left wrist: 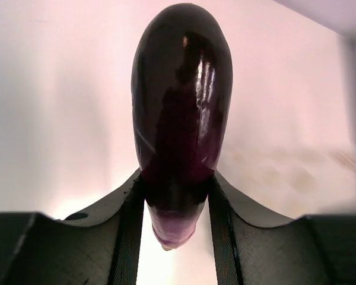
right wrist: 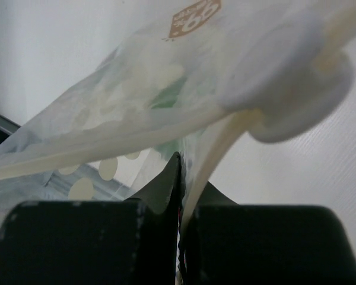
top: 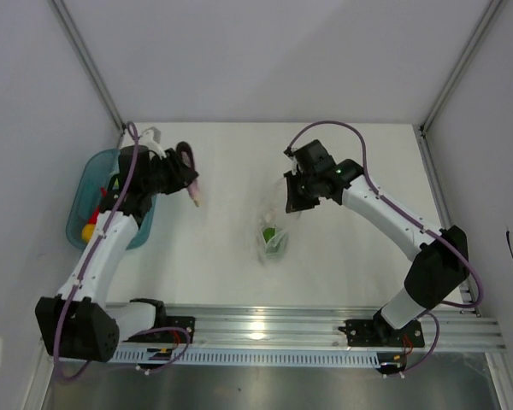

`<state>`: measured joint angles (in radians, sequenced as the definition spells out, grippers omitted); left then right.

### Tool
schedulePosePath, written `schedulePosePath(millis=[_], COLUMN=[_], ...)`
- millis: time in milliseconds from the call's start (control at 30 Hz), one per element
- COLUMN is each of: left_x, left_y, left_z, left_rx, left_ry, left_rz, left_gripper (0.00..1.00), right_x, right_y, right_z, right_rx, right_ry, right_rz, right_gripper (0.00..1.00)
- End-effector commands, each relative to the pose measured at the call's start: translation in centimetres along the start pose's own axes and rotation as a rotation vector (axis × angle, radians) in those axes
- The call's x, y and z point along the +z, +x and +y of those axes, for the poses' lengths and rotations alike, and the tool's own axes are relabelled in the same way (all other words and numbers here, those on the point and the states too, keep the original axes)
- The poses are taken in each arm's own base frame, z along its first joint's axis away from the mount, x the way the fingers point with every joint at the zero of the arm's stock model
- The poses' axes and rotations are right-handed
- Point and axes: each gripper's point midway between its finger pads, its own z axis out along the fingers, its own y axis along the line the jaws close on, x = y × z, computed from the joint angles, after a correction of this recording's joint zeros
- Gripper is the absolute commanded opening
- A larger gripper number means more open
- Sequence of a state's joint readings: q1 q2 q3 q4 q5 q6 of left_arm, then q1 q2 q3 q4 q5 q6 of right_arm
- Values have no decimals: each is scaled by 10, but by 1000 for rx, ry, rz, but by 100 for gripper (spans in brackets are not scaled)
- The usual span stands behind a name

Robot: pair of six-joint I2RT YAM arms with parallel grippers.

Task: Place the food in the zip-top bag and seal the zipper
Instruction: Place the fake vegetable in the zipper food storage bag.

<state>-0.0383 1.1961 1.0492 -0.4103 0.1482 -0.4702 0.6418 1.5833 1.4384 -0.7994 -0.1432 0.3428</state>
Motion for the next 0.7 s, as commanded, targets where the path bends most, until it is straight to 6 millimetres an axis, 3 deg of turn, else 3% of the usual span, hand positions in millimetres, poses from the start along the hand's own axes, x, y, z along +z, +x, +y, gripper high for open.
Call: schedulePosePath(millis=[0, 100, 167, 267, 400, 500, 533, 567, 667], left_x=[-50, -103, -129, -154, -170, -160, -167, -157, -160], left_y=[20, 24, 25, 21, 12, 16, 7, 17, 12], left_z=[-113, -167, -184, -198, -212, -213, -219, -215, -227], left_rx=[101, 175, 210, 231, 178, 64, 34, -26, -109], left_ry=[557, 833, 921, 988, 1017, 960, 968, 952, 983], left_rz=[24, -5, -29, -73, -99, -102, -176, -158, -185], left_gripper=[1, 1, 1, 1, 1, 1, 1, 1, 1], right_x=[-10, -13, -13, -11, -8, -7, -7, -7, -5], right_y=[-20, -25, -25, -24, -23, -25, -26, -27, -28], right_z=[7, 10, 11, 14, 21, 26, 27, 28, 30], right_rx=[-13, -18, -15, -18, -22, -10, -6, -3, 21], right_ry=[9, 15, 25, 36, 48, 51, 50, 49, 54], right_rz=[-44, -49, -46, -46, -53, -61, -64, -66, -63], right_gripper=[0, 0, 0, 0, 0, 0, 0, 0, 0])
